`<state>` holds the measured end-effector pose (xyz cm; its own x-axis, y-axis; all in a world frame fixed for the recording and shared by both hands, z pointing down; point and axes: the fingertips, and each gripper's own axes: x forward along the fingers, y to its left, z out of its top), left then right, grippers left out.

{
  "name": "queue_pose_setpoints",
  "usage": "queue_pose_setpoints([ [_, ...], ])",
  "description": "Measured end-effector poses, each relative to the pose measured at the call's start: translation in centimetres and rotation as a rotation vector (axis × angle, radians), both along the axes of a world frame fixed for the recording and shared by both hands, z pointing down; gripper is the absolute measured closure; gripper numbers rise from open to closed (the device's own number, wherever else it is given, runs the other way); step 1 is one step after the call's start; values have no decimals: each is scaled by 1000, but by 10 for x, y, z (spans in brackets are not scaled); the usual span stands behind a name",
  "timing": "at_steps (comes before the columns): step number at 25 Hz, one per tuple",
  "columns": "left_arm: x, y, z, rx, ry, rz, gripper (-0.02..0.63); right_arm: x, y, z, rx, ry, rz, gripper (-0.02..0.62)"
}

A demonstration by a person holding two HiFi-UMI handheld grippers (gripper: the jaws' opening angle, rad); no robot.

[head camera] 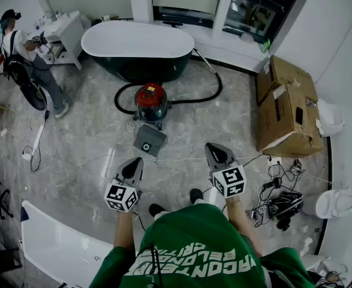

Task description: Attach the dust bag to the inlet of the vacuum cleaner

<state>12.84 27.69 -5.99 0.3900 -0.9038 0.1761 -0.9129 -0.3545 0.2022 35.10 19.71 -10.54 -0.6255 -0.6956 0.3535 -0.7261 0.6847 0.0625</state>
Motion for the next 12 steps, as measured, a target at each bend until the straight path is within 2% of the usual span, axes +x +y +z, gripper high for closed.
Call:
queue_pose_setpoints([
  [6, -43, 23, 1, 6, 6, -12, 603, -38, 17, 1, 0, 14, 6, 585],
  [12, -94, 65, 17, -17, 24, -72, 603, -78, 40, 11, -9, 34, -19, 585],
])
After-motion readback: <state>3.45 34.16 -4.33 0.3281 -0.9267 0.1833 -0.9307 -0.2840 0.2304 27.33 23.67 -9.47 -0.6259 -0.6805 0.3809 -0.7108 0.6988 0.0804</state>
